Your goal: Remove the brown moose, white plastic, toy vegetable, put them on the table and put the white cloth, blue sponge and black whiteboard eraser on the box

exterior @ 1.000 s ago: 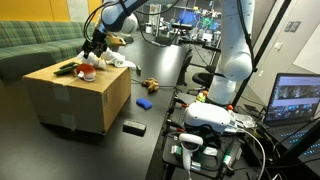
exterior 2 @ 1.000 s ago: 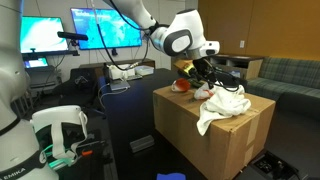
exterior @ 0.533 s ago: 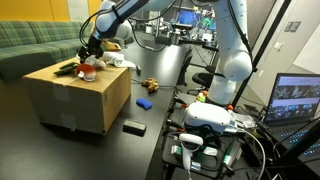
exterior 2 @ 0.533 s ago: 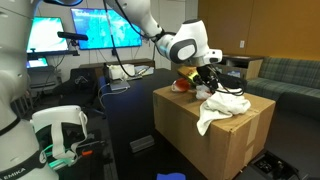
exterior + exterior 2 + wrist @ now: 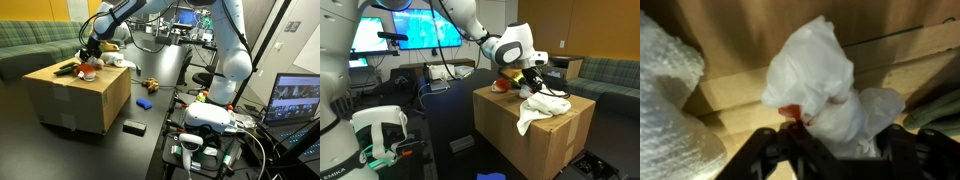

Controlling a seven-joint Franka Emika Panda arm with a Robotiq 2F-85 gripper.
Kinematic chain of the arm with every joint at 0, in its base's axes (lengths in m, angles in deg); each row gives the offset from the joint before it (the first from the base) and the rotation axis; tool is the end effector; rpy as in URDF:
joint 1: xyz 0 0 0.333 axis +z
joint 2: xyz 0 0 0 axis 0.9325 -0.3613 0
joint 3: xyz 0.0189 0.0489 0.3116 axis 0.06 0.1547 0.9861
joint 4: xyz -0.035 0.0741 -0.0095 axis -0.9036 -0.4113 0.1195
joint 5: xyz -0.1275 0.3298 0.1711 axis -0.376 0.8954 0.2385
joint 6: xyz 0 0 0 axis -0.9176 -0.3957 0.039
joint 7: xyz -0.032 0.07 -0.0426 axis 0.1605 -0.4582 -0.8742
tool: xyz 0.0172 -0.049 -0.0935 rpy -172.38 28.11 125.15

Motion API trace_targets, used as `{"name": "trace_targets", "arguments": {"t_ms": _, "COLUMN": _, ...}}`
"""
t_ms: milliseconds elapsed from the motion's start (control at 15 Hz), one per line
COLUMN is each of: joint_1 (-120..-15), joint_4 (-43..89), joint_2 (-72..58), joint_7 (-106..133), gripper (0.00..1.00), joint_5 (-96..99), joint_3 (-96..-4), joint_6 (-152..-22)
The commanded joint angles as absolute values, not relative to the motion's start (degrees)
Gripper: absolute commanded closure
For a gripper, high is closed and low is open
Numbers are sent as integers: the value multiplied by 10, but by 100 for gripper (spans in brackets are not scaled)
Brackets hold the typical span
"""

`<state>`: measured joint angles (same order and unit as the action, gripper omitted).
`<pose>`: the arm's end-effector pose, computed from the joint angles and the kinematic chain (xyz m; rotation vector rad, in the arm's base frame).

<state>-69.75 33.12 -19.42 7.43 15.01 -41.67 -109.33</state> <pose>0.6914 0.0289 0.3170 -2.9248 0.1064 -0.6442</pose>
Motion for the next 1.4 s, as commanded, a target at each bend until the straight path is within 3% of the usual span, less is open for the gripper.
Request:
{"name": "trace_targets", "arguments": {"t_ms": 0, "joint_1": -702, "joint_4": 307, "joint_2": -199, "joint_7": 77, "gripper": 71, "joint_5": 142, "joint_3": -421, "joint_6": -1082}}
{"name": "trace_targets", "arguments": {"t_ms": 200, "joint_1": -701, "joint_4": 322, "joint_2": -178, "joint_7": 78, "gripper": 94, "joint_5": 140, "joint_3": -424, "joint_6": -1072}}
{"name": "trace_targets", "arguments": {"t_ms": 333, "joint_1": -701, "joint_4": 343, "joint_2": -149, "joint_7": 78, "gripper": 100, "joint_5": 138, "joint_3": -426, "joint_6": -1065}}
{"name": "trace_targets", "arguments": {"t_ms": 467, "joint_1": -699, "joint_4": 370, "joint_2": -115, "joint_7": 80, "gripper": 96, "joint_5": 132, "joint_3": -432, "joint_6": -1066}}
{"name": "trace_targets", "arguments": {"t_ms": 1333, "joint_1": -694, "joint_4": 669, "joint_2": 176, "joint_7": 122, "gripper": 97, "joint_5": 49, "joint_3": -452, "joint_6": -986}}
